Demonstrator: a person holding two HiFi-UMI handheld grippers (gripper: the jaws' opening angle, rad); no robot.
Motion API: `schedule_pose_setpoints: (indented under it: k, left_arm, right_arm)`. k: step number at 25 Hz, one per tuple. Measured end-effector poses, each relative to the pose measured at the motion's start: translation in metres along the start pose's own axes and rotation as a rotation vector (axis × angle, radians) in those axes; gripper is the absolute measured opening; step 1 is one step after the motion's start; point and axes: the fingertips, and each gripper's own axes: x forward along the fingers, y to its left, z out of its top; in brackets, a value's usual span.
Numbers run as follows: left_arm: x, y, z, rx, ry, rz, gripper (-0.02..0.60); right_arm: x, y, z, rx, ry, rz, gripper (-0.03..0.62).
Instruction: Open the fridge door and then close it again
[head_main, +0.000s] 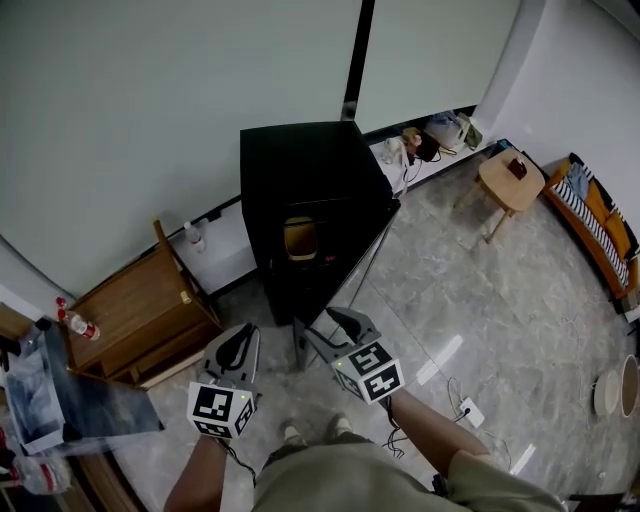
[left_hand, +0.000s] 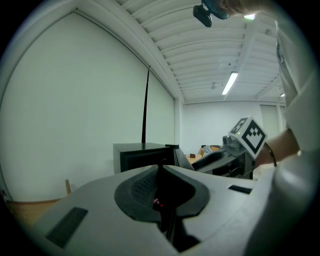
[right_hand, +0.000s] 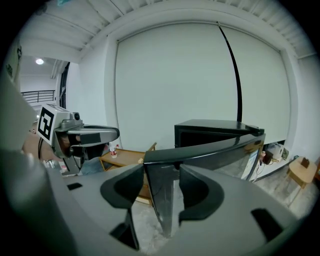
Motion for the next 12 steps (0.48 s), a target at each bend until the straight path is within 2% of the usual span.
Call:
schedule_pose_setpoints:
  k: [8, 11, 12]
  left_arm:
    - [0.012, 0.024, 0.003, 0.004, -0.003, 0.018, 0.026]
    - [0.014, 0.033, 0.002, 0.001, 0.0, 0.027, 0.026]
    - [0.014, 0.035, 0.002, 0.0, 0.0, 0.031, 0.026]
  right_arm:
    - [0.036, -0.002, 0.019, 0.052, -0.032, 0.003, 0.206]
    - [0.047, -0.008, 0.027, 0.079, -0.053, -0.023, 0.203]
    - [0.05, -0.012, 0.03, 0.088, -0.064, -0.04, 0.177]
